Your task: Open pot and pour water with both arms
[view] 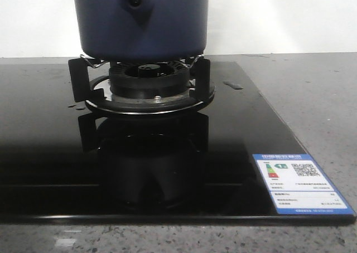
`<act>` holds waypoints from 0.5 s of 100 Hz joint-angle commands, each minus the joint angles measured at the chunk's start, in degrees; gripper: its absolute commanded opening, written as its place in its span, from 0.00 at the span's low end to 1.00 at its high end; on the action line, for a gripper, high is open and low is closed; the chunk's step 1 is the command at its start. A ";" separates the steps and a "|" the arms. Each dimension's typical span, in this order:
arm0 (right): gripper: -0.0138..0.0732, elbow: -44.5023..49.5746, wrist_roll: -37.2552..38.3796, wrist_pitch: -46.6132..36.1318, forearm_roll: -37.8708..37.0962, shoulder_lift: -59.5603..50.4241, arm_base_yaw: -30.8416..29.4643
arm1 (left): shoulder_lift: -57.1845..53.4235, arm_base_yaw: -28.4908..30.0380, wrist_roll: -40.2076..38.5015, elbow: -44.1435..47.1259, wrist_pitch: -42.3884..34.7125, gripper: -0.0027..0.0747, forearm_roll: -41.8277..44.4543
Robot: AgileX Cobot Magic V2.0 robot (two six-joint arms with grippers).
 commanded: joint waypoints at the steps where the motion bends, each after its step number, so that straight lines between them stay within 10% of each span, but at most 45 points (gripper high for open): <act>1: 0.44 4.46 0.41 -7.21 5.05 -4.77 -3.99 | 0.07 -1.40 0.04 -1.55 -1.54 0.44 -5.55; 50: 0.44 41.92 0.41 -47.38 22.96 -8.83 -23.35 | 3.55 -2.82 0.08 -1.55 -1.77 0.44 -5.55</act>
